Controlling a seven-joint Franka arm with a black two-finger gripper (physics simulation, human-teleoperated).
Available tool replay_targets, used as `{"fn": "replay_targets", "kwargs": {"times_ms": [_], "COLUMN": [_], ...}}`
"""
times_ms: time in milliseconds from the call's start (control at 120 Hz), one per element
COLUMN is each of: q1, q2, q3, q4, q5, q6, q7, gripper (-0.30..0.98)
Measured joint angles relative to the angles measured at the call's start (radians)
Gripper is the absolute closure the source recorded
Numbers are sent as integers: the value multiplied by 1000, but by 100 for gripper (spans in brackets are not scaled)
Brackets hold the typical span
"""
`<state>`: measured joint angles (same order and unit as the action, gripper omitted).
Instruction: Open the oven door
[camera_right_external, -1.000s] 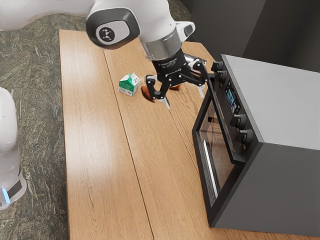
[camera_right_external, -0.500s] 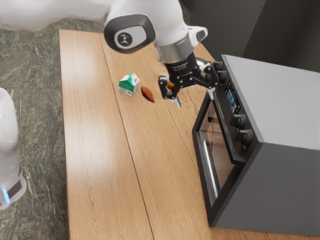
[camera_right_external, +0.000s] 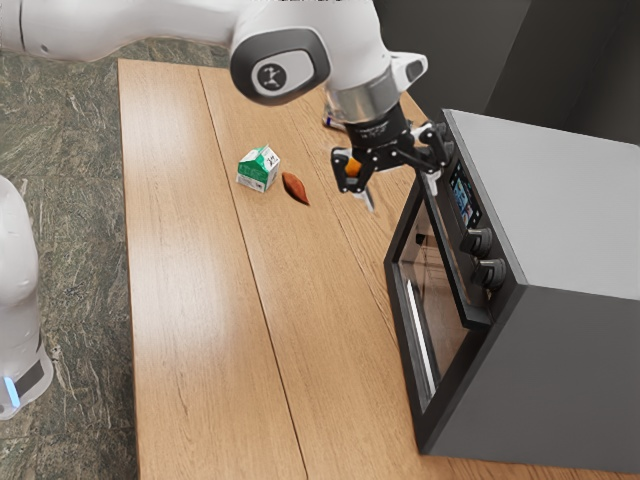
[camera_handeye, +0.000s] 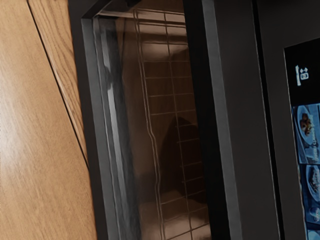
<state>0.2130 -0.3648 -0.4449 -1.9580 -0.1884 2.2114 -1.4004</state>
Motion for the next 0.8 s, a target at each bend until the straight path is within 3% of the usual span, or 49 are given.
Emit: {"fn": "replay_targets", "kwargs": {"times_ms": [800], "q1": [20], "q2": [60], "q3": [0], "q4": [37], "q5": [2], "q6": [24], "q7": [58], "gripper": [0]}}
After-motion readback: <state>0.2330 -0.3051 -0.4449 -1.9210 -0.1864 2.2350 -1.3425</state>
